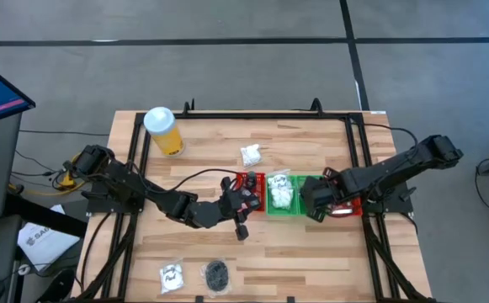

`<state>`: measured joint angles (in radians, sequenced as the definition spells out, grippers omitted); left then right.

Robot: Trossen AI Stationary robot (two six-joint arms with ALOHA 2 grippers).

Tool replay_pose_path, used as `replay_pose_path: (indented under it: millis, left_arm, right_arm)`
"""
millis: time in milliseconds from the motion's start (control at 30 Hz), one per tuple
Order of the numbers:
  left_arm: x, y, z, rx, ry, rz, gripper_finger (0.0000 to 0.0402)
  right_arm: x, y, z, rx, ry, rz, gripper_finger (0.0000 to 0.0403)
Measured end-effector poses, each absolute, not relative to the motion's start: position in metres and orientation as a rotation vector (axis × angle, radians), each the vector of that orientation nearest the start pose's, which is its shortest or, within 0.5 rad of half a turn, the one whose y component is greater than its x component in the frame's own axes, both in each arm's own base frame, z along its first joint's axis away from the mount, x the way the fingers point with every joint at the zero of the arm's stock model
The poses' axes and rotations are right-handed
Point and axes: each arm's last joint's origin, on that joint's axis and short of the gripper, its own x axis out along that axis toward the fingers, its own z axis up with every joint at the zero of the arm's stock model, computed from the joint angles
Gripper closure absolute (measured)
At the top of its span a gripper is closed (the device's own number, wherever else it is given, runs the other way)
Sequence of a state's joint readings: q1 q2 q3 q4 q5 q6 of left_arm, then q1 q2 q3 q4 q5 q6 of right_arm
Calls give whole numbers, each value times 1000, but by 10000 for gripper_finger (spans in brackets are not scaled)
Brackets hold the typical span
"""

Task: Pick & Place Travel size toiletries
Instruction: Put the black hairbrush into the right green bin, then put the cotton pack into the left green bin

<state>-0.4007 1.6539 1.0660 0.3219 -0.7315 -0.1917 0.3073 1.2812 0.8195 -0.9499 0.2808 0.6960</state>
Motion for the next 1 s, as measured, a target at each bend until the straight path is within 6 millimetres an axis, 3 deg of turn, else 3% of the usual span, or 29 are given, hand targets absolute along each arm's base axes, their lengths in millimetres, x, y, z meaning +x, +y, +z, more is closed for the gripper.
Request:
replay_pose_path:
  millis: [367, 667, 833, 1000]
  left_arm:
    - [340, -119, 242, -48, 227, 365, 316]
    - [345, -105, 243, -69, 206, 404, 316]
    - [351, -83, 243, -73, 204, 467, 316]
    - [358, -49, 243, -79, 207, 537, 316]
  right_arm:
    - [210, 57, 232, 151, 1198, -388, 207]
    - [222, 50, 245, 92, 1093, -401, 225]
    - [229, 39, 247, 116, 1051, -415, 231]
    - [234, 32, 249, 113, 1023, -414, 236]
